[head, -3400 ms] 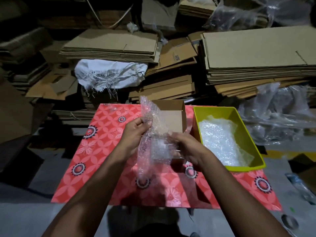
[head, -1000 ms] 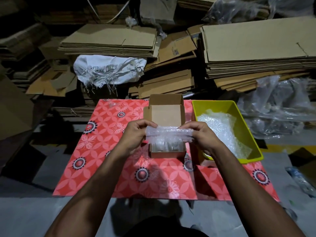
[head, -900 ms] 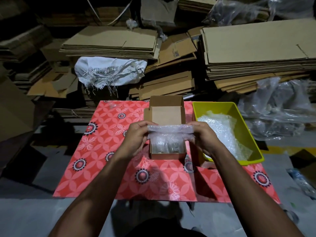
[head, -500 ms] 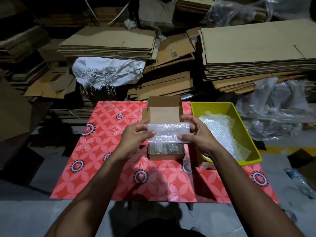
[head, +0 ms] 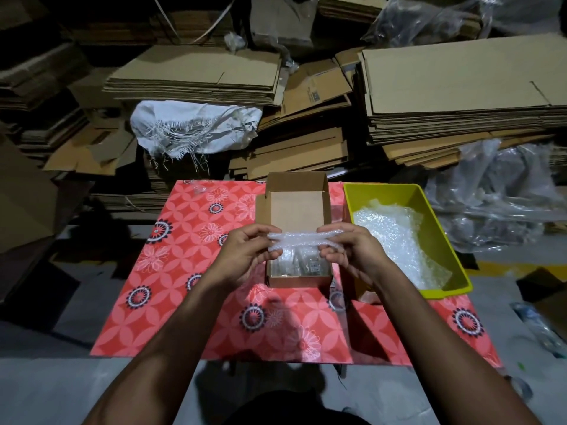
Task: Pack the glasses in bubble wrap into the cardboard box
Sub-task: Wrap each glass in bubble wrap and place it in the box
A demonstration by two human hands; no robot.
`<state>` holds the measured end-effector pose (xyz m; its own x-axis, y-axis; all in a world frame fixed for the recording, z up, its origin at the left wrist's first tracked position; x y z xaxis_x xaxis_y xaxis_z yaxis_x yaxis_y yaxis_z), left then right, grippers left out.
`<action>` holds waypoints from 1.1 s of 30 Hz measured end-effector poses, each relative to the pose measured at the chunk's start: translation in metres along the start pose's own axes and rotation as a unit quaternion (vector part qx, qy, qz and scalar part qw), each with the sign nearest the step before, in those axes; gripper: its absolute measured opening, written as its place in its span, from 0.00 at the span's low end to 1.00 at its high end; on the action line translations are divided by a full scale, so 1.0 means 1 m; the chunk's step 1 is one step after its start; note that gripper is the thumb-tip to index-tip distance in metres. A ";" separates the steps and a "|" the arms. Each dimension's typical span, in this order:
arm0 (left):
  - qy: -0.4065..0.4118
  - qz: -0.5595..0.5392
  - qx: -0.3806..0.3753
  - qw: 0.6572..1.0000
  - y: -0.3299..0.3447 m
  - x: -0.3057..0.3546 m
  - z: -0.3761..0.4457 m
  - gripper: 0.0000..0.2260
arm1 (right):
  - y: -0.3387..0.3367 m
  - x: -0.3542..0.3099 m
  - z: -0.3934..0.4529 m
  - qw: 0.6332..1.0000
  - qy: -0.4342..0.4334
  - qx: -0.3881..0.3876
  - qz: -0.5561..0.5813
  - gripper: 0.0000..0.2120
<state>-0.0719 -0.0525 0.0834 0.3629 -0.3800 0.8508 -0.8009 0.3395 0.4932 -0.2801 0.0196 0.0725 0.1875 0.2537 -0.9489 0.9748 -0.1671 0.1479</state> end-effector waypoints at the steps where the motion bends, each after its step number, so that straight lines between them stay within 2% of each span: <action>1: -0.006 -0.029 0.009 1.000 0.001 -0.002 -0.001 0.11 | 0.002 0.002 0.001 1.000 0.003 -0.003 0.026 0.17; 4: -0.018 -0.094 0.035 0.995 -0.001 -0.008 0.002 0.12 | 0.003 0.009 0.004 0.999 0.001 0.005 0.054 0.20; 8: -0.016 0.038 0.022 0.999 -0.006 -0.017 0.003 0.01 | -0.001 0.009 0.007 0.988 -0.075 0.034 -0.128 0.09; 10: -0.046 0.060 0.018 0.997 -0.013 -0.027 0.005 0.08 | -0.006 0.016 0.011 0.980 -0.085 0.051 -0.174 0.14; 13: -0.127 0.086 -0.025 0.988 -0.015 -0.045 0.005 0.14 | -0.010 0.032 0.017 0.988 -0.061 0.071 -0.121 0.22; 15: -0.145 0.127 -0.063 0.979 -0.012 -0.057 0.004 0.13 | -0.006 0.042 0.021 0.993 -0.047 0.061 -0.087 0.17; 18: -0.137 0.152 -0.063 0.977 -0.011 -0.066 0.007 0.10 | 0.000 0.048 0.024 0.996 -0.007 0.069 -0.055 0.07; 21: -0.130 0.161 -0.074 0.976 -0.007 -0.069 0.011 0.14 | -0.002 0.047 0.030 0.993 0.004 0.066 -0.102 0.08; 24: -0.089 0.172 -0.068 0.979 -0.004 -0.063 0.019 0.15 | -0.003 0.040 0.038 0.984 -0.016 0.044 -0.171 0.04; 27: -0.073 0.153 -0.064 0.983 -0.002 -0.061 0.027 0.11 | -0.002 0.035 0.040 0.980 -0.033 0.040 -0.194 0.11; 30: -0.057 0.133 -0.041 0.989 -0.004 -0.060 0.028 0.08 | -0.003 0.038 0.039 0.977 -0.023 0.058 -0.206 0.24; 31: -0.056 0.119 -0.034 0.991 -0.006 -0.062 0.029 0.08 | -0.002 0.041 0.037 0.975 -0.016 0.056 -0.213 0.24; 33: -0.054 0.092 -0.025 0.994 -0.009 -0.066 0.029 0.08 | 0.003 0.048 0.033 0.973 -0.007 0.048 -0.223 0.15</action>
<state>-0.1025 -0.0552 0.0182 0.1576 -0.3966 0.9044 -0.8234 0.4528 0.3421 -0.2725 -0.0004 0.0181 -0.2550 0.3092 -0.9162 0.9425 -0.1322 -0.3069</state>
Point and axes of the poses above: each hand's wrist, its own z-axis towards the middle knuckle, its own y-axis out of the palm, x = y × z, the point moved 6 cm from there along z, towards the middle knuckle, and after that the axes turned 14 degrees about -z, right-handed, at the moved point
